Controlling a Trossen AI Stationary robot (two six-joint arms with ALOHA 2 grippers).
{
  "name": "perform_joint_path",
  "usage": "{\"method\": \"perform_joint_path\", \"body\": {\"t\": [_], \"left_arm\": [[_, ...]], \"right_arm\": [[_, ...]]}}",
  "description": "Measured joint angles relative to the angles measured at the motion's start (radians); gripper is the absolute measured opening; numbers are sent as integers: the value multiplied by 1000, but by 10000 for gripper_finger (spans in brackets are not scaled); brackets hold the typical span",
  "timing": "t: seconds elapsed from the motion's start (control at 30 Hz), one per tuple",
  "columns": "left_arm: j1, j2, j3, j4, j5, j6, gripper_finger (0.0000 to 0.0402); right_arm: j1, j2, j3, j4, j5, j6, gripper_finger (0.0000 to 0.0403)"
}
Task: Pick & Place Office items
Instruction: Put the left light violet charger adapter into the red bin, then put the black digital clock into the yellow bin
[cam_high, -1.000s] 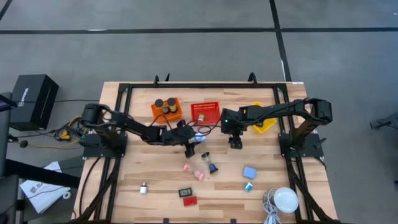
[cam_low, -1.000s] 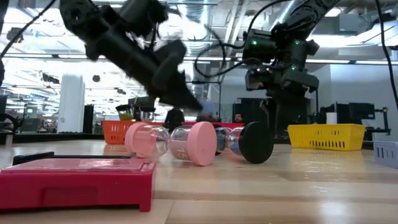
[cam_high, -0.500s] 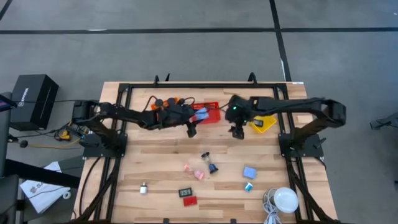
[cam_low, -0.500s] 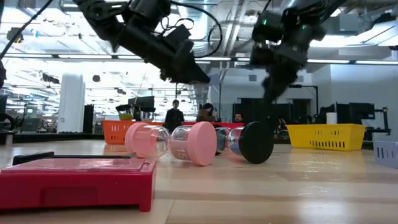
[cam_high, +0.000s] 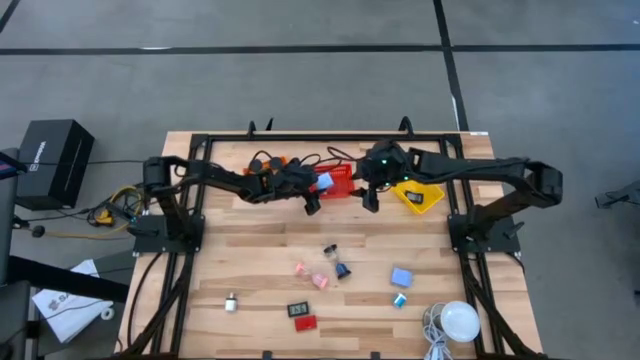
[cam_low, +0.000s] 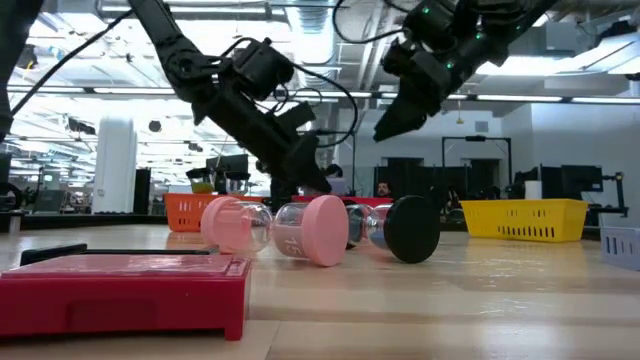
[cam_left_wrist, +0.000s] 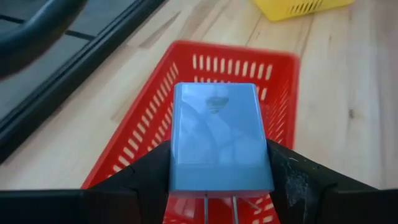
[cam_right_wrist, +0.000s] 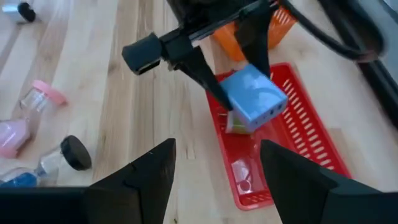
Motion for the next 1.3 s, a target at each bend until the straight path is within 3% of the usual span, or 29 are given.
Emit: {"method": "perform_joint_path", "body": {"t": [0.37,0.6,1.0,1.3], "left_arm": [[15,9,0,7,-7,-1,267],[15,-20,-1,2,-8,6,263],[-40,-287,-24,-46,-8,9,235],[-115,-485,-158,-56,-7,-20,216]], "right_arm": [[40,126,0,5,0,69,225],[135,137,0,-25,-2,167,225],[308,164,-2,10,-2,301,225],[355,218,56,-29,-35,324,225]]}}
